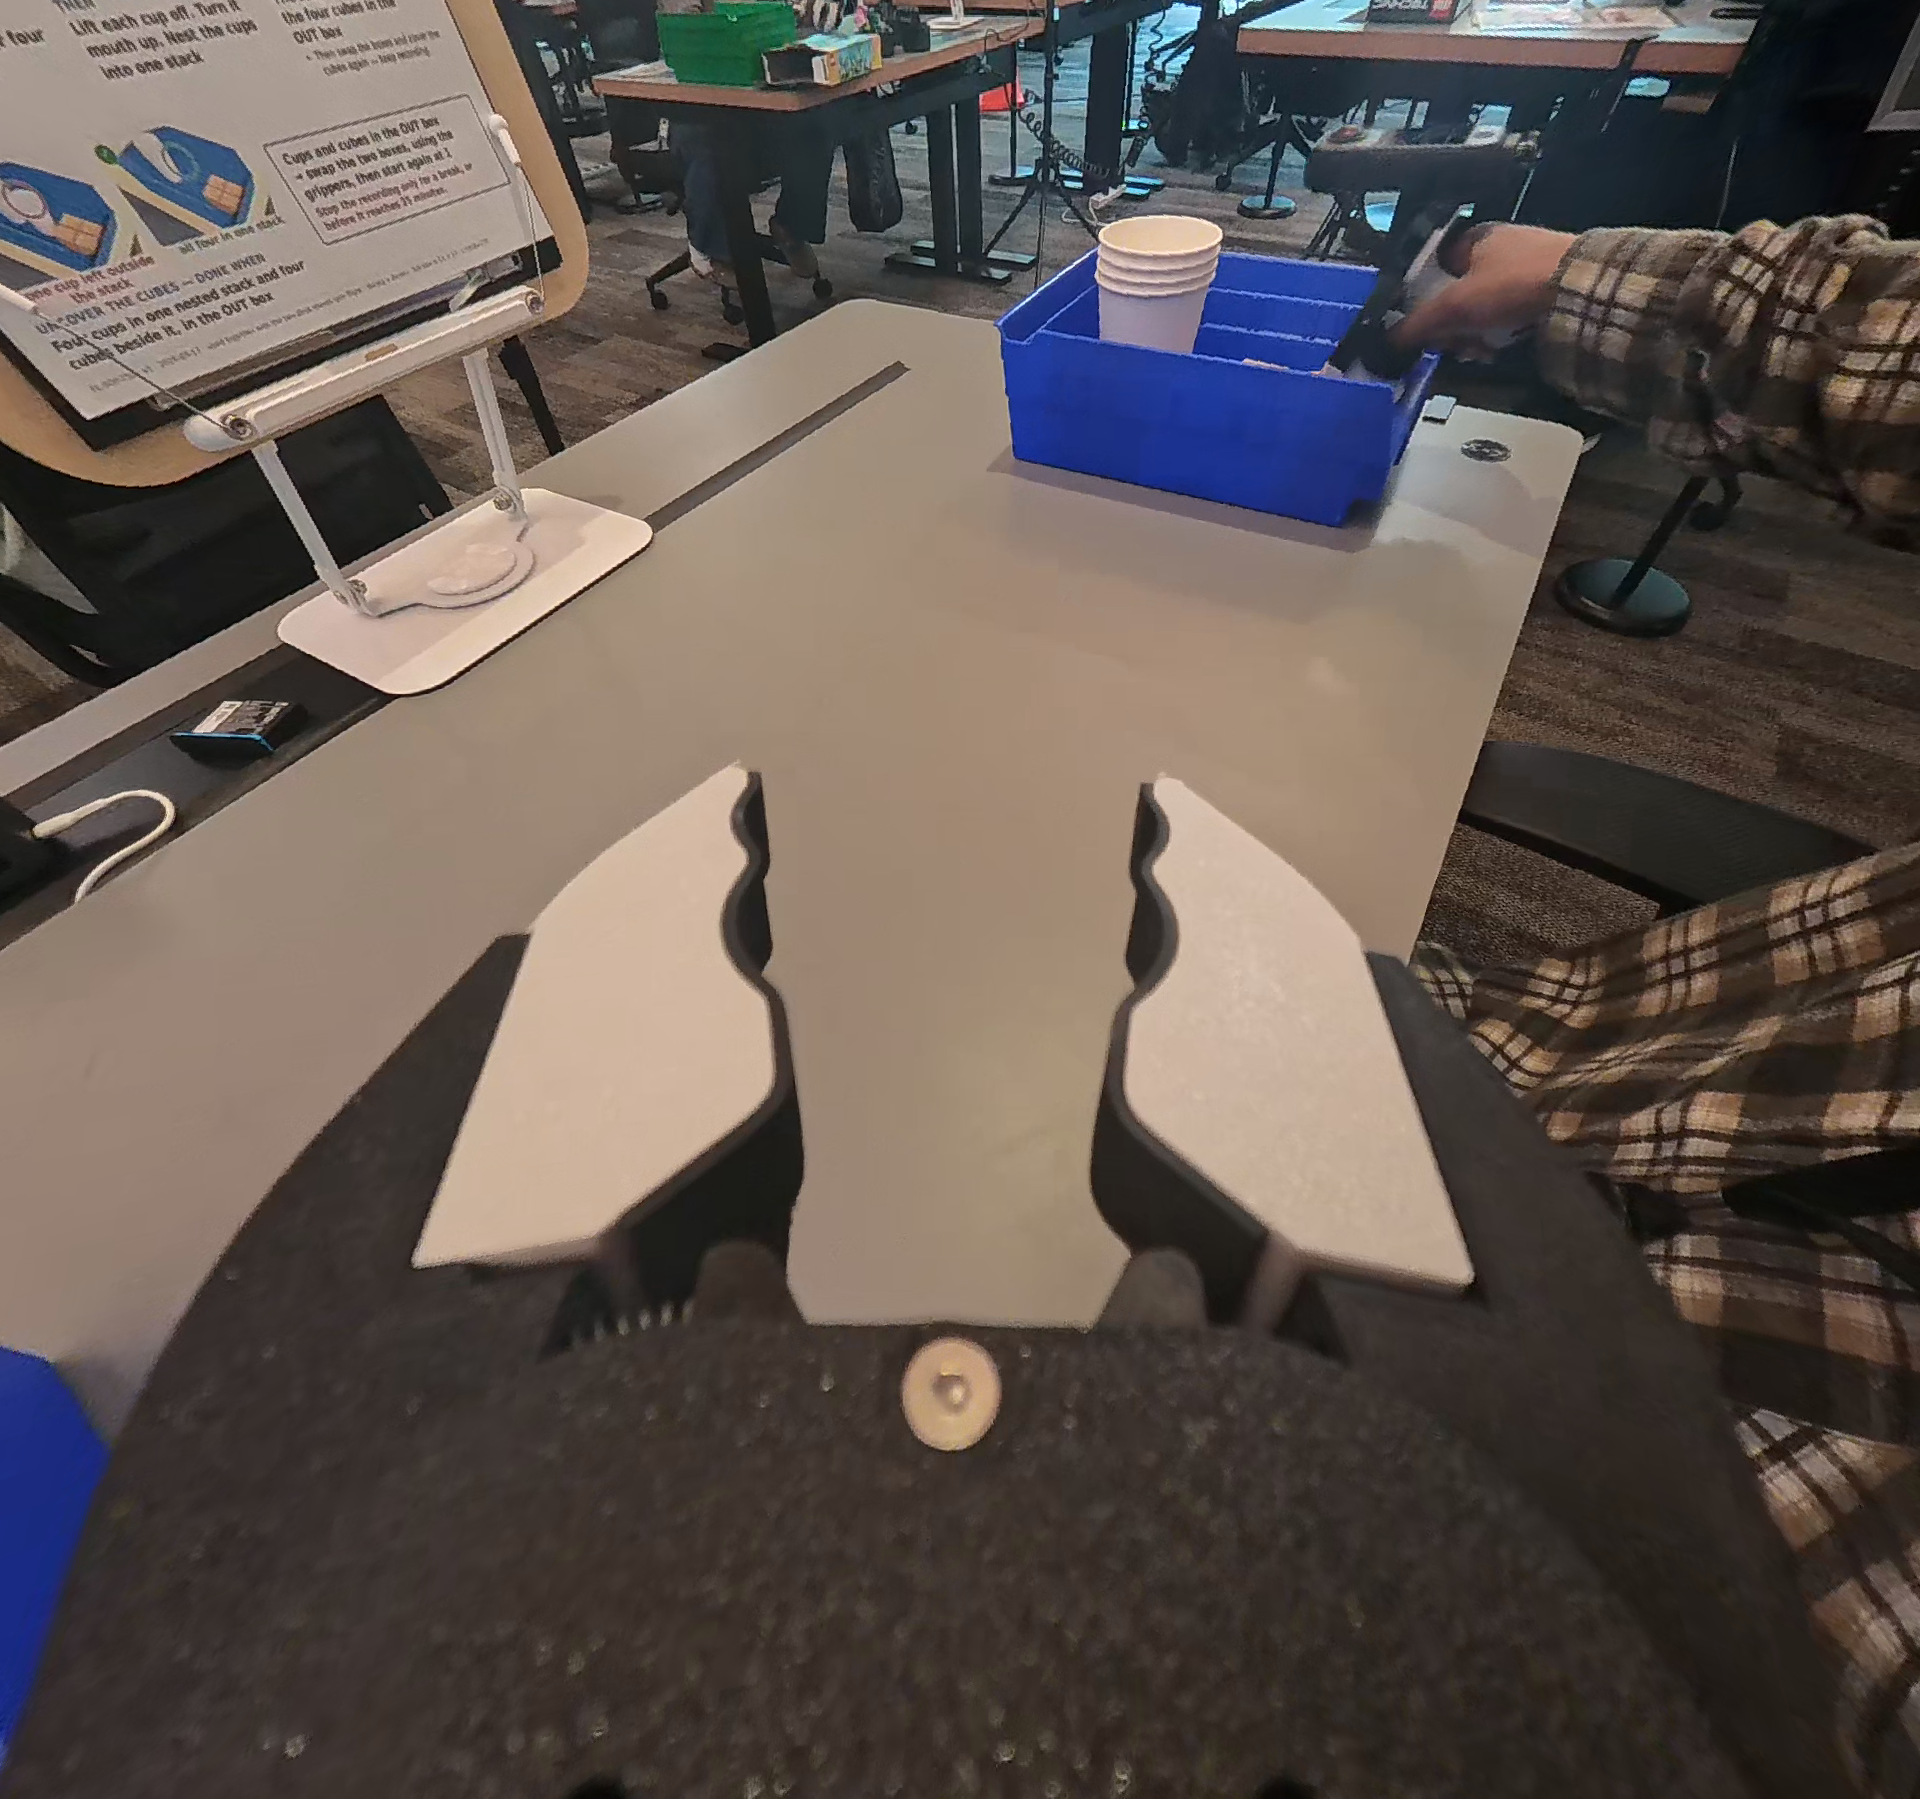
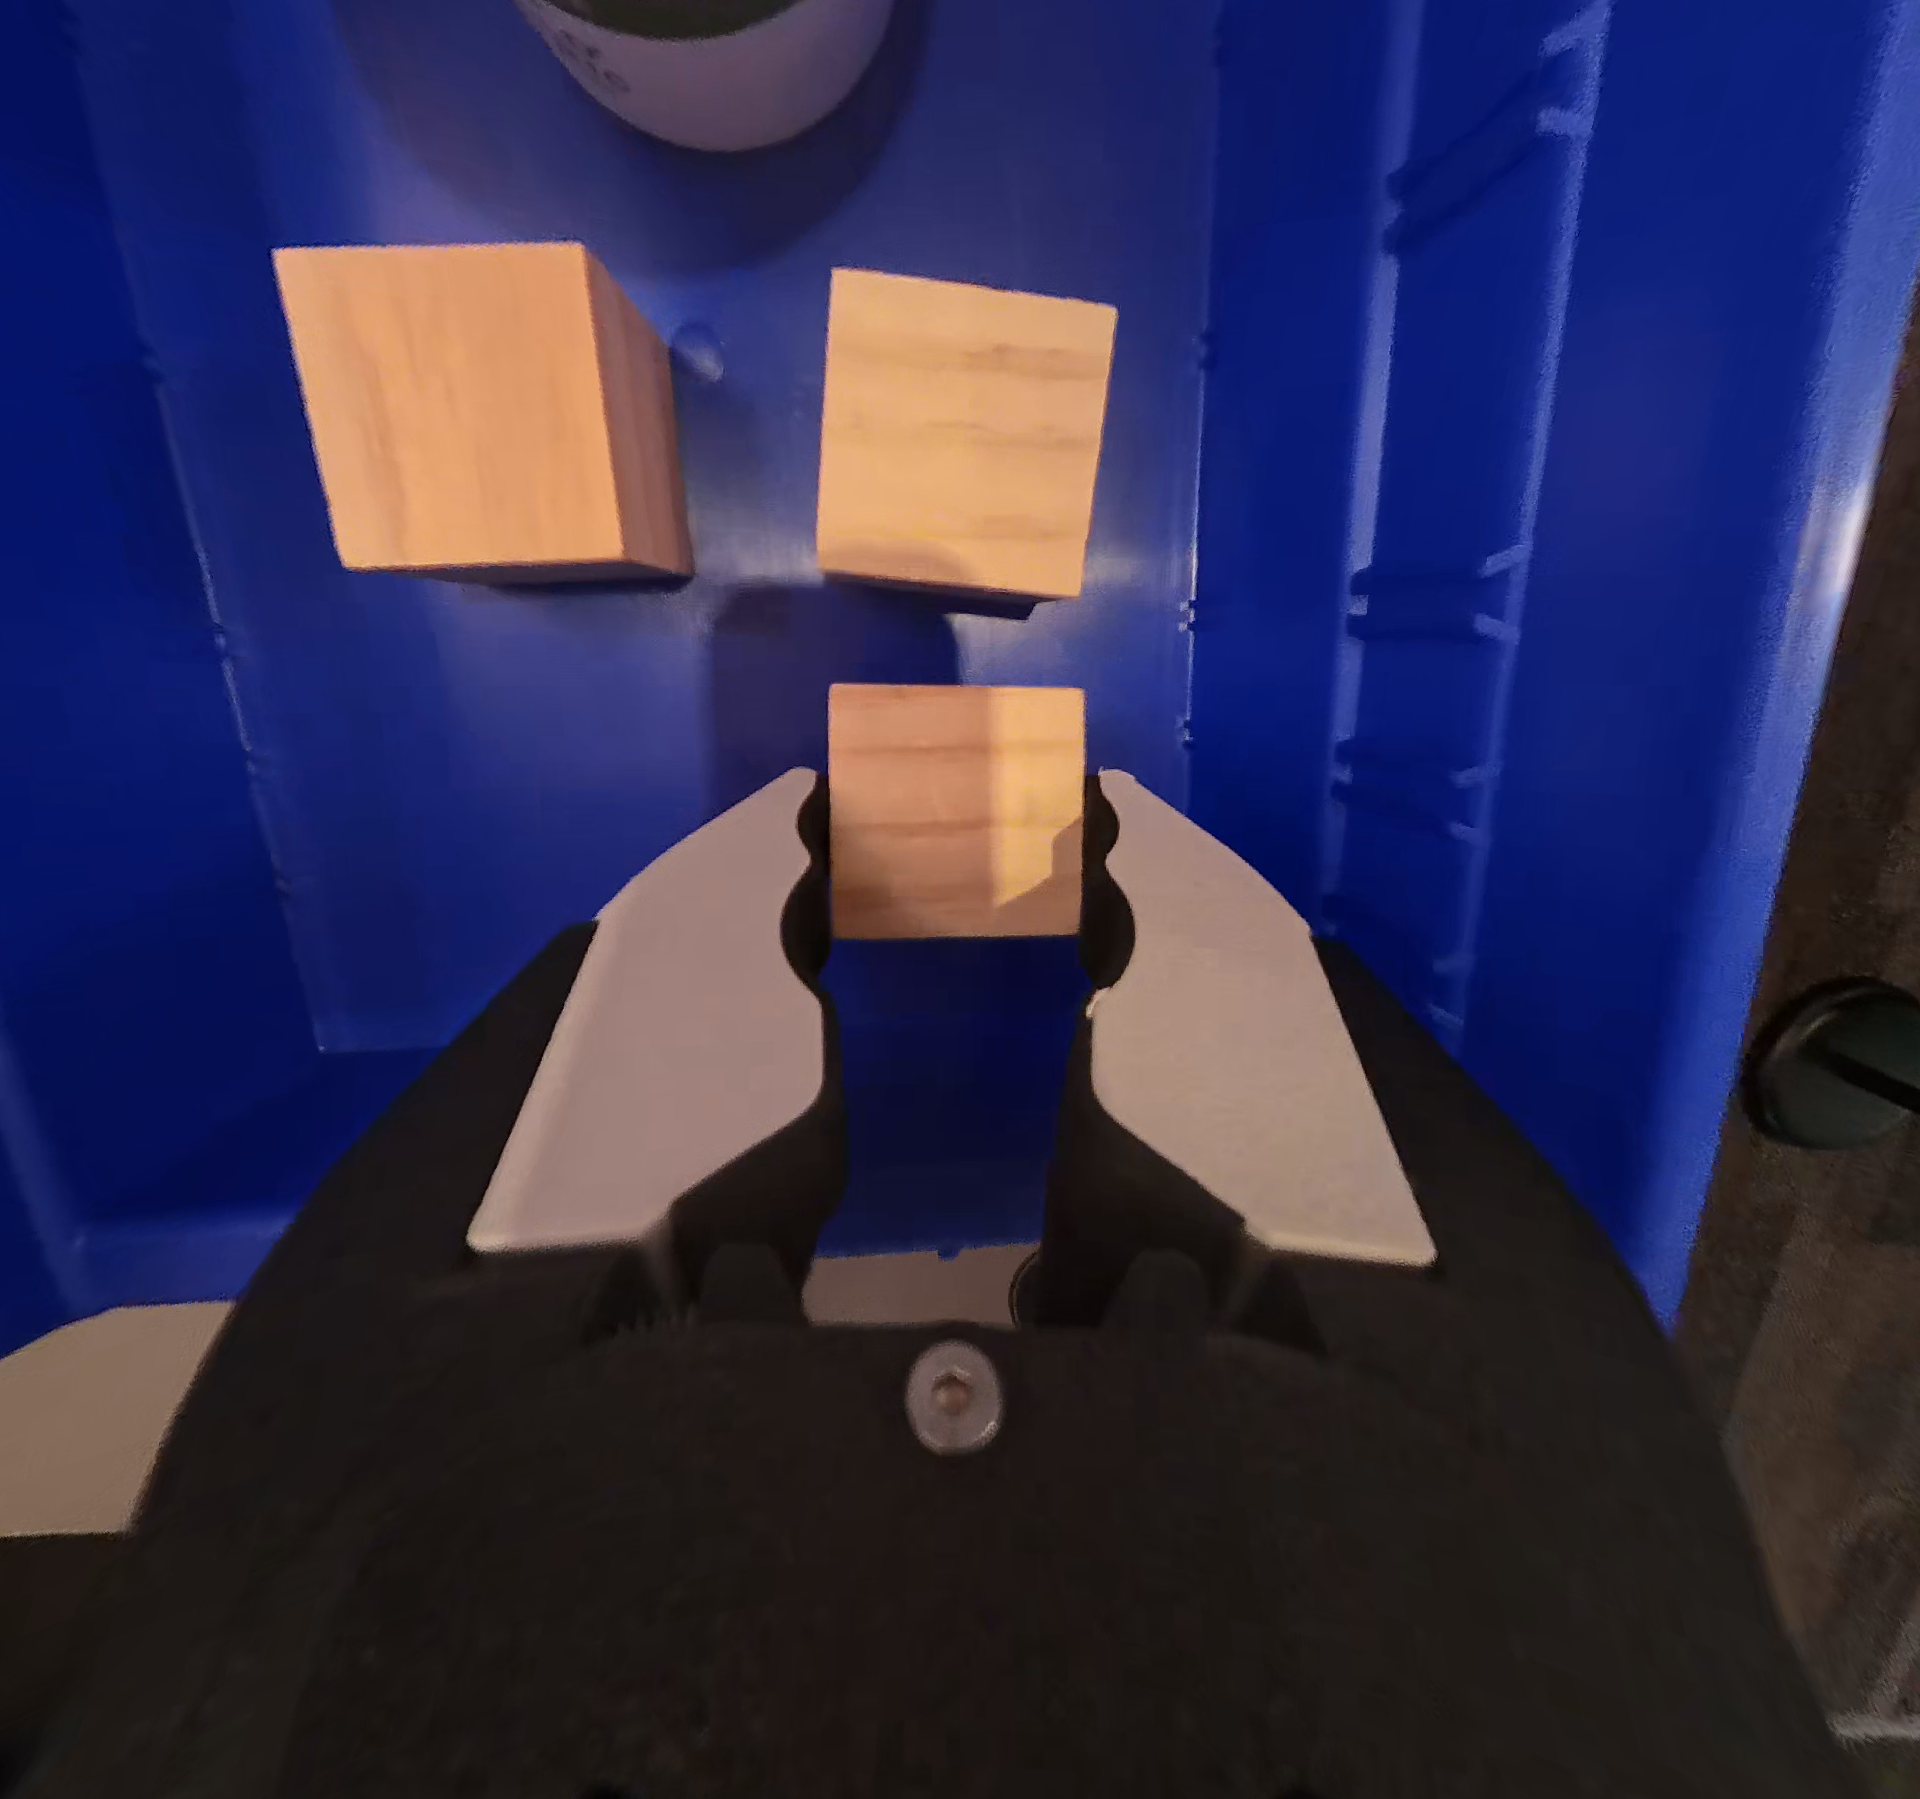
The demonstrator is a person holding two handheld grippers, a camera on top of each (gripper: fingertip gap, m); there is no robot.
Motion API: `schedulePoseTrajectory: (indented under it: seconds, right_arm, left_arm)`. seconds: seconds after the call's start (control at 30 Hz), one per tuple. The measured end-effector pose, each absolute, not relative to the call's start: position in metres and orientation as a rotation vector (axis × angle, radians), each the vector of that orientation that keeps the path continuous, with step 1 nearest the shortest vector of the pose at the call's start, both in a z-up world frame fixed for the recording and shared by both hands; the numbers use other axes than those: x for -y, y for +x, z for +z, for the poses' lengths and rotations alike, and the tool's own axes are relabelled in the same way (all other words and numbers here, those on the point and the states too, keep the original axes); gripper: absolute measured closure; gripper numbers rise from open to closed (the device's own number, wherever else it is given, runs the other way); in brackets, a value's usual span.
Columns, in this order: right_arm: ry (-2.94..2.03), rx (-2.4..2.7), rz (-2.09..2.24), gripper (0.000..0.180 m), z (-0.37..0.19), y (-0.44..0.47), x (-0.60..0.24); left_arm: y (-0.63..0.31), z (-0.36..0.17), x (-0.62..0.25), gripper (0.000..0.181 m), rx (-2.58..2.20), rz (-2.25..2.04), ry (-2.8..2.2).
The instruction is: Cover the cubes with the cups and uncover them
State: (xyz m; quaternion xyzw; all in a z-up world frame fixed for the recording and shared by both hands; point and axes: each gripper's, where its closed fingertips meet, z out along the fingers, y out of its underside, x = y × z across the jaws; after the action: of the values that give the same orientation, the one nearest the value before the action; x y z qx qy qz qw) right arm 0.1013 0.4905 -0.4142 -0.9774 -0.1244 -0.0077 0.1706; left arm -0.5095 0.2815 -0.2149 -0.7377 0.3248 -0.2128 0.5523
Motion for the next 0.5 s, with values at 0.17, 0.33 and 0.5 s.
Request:
schedulePoseTrajectory:
  seconds: [0.17, 0.33, 0.5]
  right_arm:
    - [-2.831, 0.383, -0.037, 0.134, -0.417, 0.101, -0.488]
    - [-2.872, 0.415, -0.021, 0.103, -0.414, 0.098, -0.481]
    - [-2.911, 0.422, -0.068, 0.082, -0.381, 0.098, -0.463]
  left_arm:
    - [-0.509, -0.214, -0.280, 0.115, -0.769, -0.499, -1.740]
    - [-0.510, -0.211, -0.278, 0.115, -0.768, -0.499, -1.734]
    - [-0.514, -0.206, -0.276, 0.115, -0.753, -0.497, -1.716]
